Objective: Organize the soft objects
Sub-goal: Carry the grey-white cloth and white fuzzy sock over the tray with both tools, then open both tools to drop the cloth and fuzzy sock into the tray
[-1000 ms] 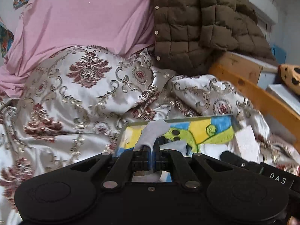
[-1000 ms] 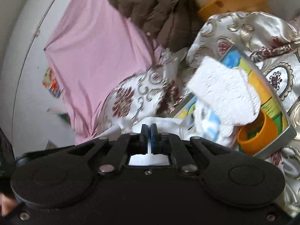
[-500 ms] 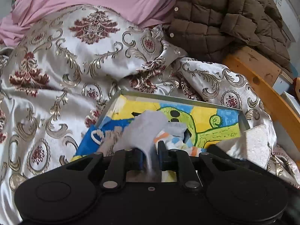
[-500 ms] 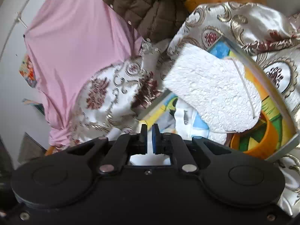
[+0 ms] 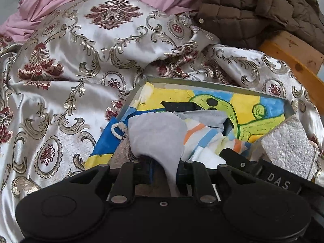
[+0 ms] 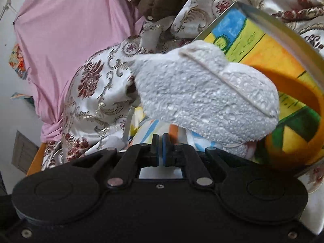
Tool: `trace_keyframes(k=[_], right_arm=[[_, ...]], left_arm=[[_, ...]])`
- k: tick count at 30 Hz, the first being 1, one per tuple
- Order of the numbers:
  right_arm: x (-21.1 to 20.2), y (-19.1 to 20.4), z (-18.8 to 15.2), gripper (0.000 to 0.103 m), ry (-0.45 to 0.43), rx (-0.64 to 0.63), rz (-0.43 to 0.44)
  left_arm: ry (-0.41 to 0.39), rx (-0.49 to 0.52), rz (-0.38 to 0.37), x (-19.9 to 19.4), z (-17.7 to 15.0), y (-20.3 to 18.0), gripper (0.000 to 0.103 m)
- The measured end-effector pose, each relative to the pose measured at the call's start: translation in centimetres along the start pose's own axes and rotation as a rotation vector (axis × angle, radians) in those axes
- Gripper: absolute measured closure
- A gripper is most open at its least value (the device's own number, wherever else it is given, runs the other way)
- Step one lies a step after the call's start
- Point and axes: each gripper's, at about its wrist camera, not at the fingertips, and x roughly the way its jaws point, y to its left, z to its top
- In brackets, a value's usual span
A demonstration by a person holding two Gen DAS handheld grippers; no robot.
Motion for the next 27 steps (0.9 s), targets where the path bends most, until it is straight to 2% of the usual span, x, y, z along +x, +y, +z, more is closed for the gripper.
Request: trace_keyframes(k=[1,3,5,8,11,15,17,20,27], right_arm=[[0.1,0.1,0.0,0.103,0.002,-0.005,0.011],[-0.2,0.5,0.1,0.096,-0.006,-0.011,0.04],[-0.9,1.0,0.7,0.078,-0.017,-0.026,0.065],[-2.4,1.9,1.2,0.061,-0.039,-0.054,0.098],[-4.1,2.7,1.4,0.05,-0.059,-0.072,0.134],[-7.5,3.4,1.1,0.031,-0.106,-0.103,0.153],[-8.9,4.1,1.0,0.014,-0.132,-0.128,0.157],[-11.2,5.0,0.8,0.001,-0.184,-0.168,0.156],[-17.2,6.6,1.2,0.001,-0.259,-0.214,0.128]], left_arm=[[-0.002,-0.009,0.001,-0.2,0.1,0.2,0.075],[-0.013,-0.022,0.01,-0.8,0.3,0.4,0.066],[-0.028,-0.037,0.005,-1.6,0.5,0.9,0.054],[-0.058,-0.049,0.0,-2.9,0.6,1.4,0.042],[-0.075,-0.072,-0.017,-4.2,0.7,1.9,0.03],[-0.099,-0.082,-0.017,-5.8,0.6,2.1,0.026],[-0.114,-0.105,-0.023,-7.0,0.5,2.5,0.026],[-0.15,-0.121,-0.039,-9.3,0.2,3.0,0.024],[-0.304,-0.153,-0.048,-15.8,-1.8,5.0,0.014]])
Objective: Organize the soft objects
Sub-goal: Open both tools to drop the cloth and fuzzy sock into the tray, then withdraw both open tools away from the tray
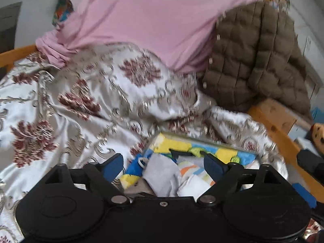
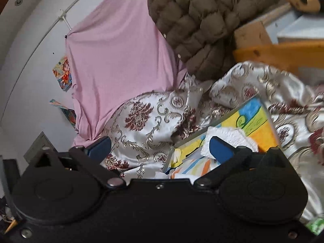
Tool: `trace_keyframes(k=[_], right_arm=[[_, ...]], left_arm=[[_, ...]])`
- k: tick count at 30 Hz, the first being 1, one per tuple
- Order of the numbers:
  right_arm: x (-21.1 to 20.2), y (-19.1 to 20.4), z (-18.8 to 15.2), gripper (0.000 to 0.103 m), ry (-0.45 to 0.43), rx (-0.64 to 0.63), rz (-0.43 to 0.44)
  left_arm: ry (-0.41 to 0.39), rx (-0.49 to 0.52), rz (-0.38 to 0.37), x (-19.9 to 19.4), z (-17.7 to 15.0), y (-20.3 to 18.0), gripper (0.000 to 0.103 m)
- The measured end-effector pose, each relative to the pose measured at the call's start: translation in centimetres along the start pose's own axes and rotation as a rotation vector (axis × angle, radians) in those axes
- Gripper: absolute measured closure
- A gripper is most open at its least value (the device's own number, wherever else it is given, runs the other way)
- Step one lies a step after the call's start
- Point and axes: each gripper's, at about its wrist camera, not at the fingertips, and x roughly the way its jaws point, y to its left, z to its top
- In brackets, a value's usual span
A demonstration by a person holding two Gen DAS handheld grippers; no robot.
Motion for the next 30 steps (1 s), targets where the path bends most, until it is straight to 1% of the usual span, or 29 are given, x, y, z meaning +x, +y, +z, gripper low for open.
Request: trace_keyframes(k=[3,8,11,15,17,20,26,30], right_arm=[[-1.5,1.0,0.2,0.001,-0.004,-0.03,-0.018],[-5.0,3.2,-0.8,0.0,0.002,-0.095,-0.05],[-7.1,4.7,-2.0,0.0,0.008,-0.131,-0.074],[-9.6,6.7,-4.4,0.001,0.007,-0.187,-0.124],[-11.5,7.6,-5.5,0.001,-0.003,-0.206,-0.148],[-13.8,8.8,-7.2,0.001,-0.017,-0.241,-0.169],[-17.7,10.6,-10.0,0.0,-0.039,-0.297,-0.199],[-19.0,10.8,-11.6,0.001,-0.036,-0.318,-0.237]], left_arm=[[-0.049,-0.009,-0.004,-2.9,-0.1,1.1,0.012],[-0.108,0.015,-0.013,-7.4,-1.0,2.8,0.006],[-0.11,0.023,-0.032,-9.6,-2.2,3.9,0.005],[-0.102,0.061,-0.04,-12.3,-4.0,5.2,0.005],[-0.104,0.066,-0.065,-13.8,-5.0,6.1,0.003],[-0.109,0.078,-0.077,-15.8,-6.5,7.4,0.002],[-0.121,0.112,-0.086,-18.7,-9.1,9.4,0.001],[-0.096,0.124,-0.081,-19.9,-10.5,10.7,0.001]])
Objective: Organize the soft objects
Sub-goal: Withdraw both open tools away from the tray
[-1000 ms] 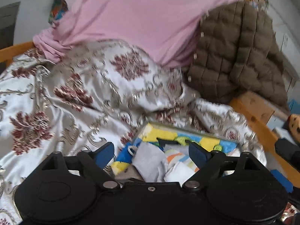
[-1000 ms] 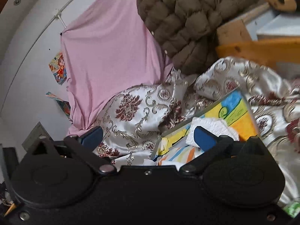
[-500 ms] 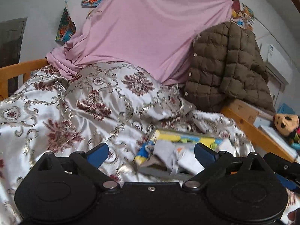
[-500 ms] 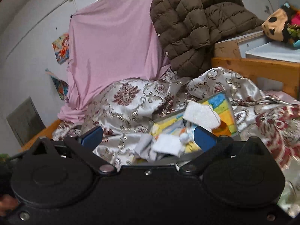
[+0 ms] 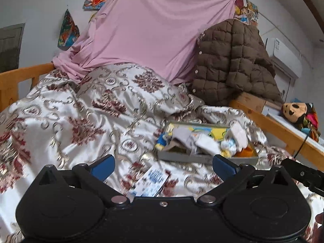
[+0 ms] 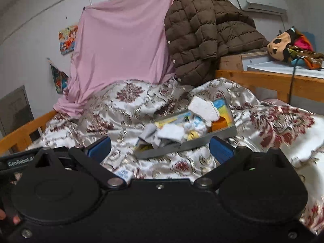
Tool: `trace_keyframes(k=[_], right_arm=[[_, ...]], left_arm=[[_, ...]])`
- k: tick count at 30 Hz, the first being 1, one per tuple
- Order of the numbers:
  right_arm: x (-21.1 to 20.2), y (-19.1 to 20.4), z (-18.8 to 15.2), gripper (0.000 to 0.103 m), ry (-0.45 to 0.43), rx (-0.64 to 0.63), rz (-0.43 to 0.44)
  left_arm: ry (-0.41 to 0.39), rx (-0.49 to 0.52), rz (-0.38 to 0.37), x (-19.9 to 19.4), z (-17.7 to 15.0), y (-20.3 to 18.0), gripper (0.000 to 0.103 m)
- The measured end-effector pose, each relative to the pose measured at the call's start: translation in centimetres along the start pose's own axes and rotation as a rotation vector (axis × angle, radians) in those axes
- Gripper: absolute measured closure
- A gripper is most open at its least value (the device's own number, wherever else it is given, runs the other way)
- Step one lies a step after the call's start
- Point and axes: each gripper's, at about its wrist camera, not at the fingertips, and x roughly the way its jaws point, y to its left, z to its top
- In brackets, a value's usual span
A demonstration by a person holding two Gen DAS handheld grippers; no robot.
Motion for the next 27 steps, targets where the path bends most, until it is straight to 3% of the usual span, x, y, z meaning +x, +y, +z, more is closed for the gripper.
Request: trace_keyframes(k=[10,19,27], right_arm=[[-3.0,1.4,-3.8,0.001,0.074,-0.022,-0.076],[-4.9,2.6,-5.5,0.0,0.099,-0.06,-0.138],[-5.3,3.7,-7.1,0.001,0.137,-0.103,-0.157]], left_arm=[[0.044,0.036,0.016,-2.2,-3.5,1.4,0.001],[0.115,-0.042,0.054,-2.2,-5.7,3.3,0.001],[0.129,0.015,0.045,-3.0,-7.1,2.6,0.001]])
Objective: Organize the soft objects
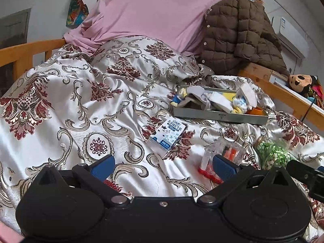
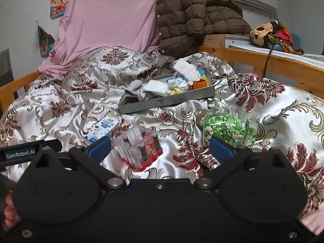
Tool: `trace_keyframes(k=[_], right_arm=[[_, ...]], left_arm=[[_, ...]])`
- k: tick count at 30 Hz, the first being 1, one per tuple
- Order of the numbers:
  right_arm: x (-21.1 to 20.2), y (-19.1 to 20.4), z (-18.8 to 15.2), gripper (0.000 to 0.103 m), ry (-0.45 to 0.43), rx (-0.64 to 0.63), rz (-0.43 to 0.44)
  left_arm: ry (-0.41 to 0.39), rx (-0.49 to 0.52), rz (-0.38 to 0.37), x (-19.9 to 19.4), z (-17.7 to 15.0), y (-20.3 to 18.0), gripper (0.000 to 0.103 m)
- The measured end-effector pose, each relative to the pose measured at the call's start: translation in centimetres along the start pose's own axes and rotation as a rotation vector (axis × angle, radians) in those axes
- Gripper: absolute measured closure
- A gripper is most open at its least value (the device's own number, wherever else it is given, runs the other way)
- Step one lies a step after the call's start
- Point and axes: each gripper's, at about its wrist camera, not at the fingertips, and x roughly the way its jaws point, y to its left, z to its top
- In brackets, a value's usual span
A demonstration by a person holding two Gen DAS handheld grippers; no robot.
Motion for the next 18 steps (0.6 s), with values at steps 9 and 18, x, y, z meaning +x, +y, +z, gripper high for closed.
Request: trace_keyframes(k=[9,18], right_arm=[[0.6,-0.1,-0.4,0.0,0.019,-0.001,-0.024],[1.5,-0.1,-0.7,0.001,0.048,-0.012,-0.018]], left_arm=[[0.024,0.013,0.036,-0.2,-0.7,0.3,0.001],[0.031,0.024,0.062,-0.3,-1.1,0.3,0.001]])
